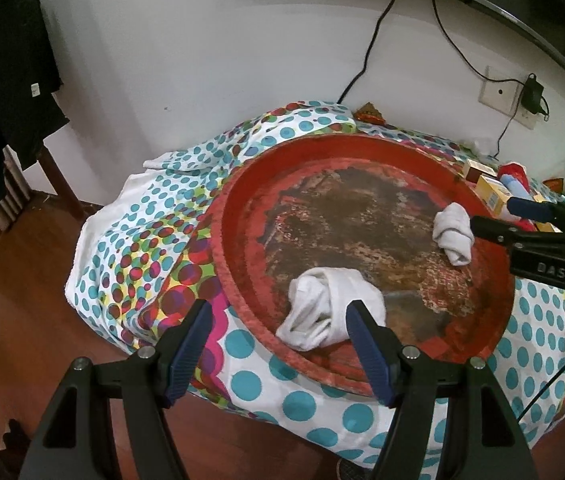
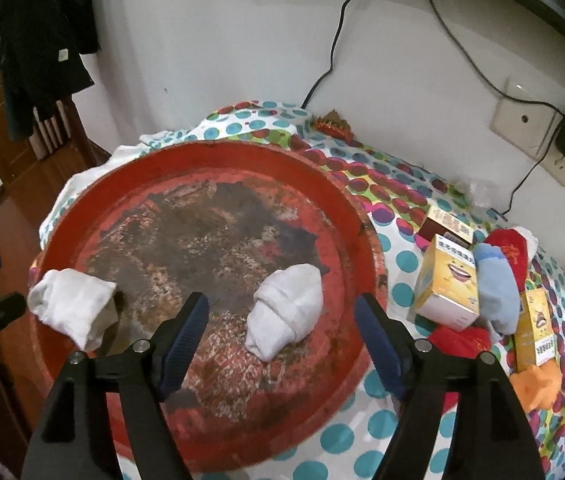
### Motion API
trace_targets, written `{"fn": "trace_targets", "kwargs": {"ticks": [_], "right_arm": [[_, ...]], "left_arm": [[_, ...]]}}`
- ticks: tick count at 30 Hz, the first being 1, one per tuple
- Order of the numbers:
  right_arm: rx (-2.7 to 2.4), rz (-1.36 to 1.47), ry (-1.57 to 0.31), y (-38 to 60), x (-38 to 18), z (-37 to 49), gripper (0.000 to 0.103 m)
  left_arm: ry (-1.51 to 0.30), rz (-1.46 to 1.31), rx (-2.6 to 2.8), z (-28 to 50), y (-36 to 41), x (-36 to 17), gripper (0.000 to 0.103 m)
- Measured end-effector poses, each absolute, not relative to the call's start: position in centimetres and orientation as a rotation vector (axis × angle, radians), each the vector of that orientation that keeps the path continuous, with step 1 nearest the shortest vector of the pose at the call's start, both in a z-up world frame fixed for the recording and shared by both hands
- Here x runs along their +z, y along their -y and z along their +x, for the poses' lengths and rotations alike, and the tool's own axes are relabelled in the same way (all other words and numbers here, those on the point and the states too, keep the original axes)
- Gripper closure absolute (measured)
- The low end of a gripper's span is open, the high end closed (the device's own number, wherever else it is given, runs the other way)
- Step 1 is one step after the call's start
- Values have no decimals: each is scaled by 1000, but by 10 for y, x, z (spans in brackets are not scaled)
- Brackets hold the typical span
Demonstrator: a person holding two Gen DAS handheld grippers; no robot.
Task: Organize objects
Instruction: 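Carry the white sock with the right gripper to the red tray and release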
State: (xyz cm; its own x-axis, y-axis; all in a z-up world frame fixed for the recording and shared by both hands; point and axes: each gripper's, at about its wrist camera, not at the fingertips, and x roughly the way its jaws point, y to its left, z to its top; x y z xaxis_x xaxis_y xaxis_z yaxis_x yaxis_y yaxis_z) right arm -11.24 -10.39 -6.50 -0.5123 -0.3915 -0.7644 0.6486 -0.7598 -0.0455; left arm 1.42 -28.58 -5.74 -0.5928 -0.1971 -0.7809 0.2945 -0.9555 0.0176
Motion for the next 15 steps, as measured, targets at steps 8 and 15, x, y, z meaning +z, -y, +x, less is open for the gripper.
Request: {"fn": "trace_targets", "kwargs": {"ticks": [8, 15], "right_arm": [[-2330, 1020, -404, 60, -60, -104, 26], [-2454, 1067, -338, -16, -62, -113, 24]], "left_arm": [[-106, 1260, -2603, 12, 265, -57, 32], [-52, 1289, -2638, 10, 242, -60, 32]]}}
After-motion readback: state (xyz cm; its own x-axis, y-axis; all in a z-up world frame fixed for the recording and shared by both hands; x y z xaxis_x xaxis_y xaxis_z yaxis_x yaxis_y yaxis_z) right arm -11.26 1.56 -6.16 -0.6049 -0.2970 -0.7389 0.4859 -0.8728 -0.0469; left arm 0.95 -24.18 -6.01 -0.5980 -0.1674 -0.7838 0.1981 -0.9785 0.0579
